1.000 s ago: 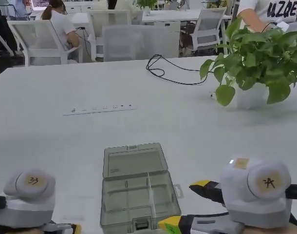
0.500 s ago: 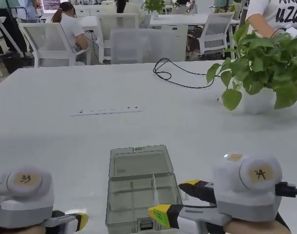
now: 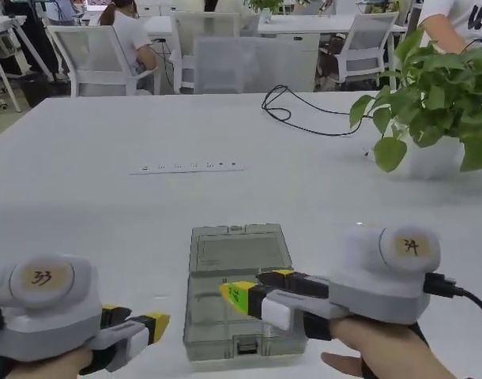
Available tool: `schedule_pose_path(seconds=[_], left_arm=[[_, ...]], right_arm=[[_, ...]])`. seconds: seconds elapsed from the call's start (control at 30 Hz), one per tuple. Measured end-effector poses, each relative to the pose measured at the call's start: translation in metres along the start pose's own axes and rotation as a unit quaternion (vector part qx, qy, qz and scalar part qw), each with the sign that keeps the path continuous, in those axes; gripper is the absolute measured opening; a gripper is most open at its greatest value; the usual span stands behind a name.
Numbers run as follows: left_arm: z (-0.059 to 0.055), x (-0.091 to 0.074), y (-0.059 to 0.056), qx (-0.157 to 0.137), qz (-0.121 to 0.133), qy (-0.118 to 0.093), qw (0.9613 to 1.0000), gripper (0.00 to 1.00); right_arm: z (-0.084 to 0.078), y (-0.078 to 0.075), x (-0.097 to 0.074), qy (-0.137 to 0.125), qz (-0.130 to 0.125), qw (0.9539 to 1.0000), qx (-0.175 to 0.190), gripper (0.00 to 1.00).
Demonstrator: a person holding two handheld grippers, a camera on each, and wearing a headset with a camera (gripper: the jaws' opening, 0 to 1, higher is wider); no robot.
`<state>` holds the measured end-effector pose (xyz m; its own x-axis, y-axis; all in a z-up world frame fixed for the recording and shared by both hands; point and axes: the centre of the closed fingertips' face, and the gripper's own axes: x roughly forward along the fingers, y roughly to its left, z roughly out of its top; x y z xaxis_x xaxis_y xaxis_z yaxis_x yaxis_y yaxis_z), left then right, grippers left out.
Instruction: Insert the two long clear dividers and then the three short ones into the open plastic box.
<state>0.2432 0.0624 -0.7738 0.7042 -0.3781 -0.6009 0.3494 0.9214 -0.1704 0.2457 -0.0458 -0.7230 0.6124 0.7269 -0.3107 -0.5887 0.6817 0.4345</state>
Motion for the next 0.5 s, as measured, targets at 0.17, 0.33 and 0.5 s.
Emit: schedule_pose_path(seconds=[0.17, 0.33, 0.5], left_arm=[[0.005, -0.006, -0.013, -0.005, -0.013, -0.016, 0.9998, 0.31], [0.009, -0.010, -0.025, -0.014, -0.029, -0.030, 0.9990, 0.31], [0.014, -0.014, -0.037, -0.021, -0.045, -0.041, 0.9979, 0.31]], right_arm=[[0.000, 0.008, 0.009, -0.004, 0.007, 0.9998, 0.019, 0.36], [-0.004, 0.016, 0.017, -0.001, 0.014, 0.9994, 0.032, 0.33], [-0.006, 0.023, 0.024, -0.003, 0.019, 0.9989, 0.043, 0.30]])
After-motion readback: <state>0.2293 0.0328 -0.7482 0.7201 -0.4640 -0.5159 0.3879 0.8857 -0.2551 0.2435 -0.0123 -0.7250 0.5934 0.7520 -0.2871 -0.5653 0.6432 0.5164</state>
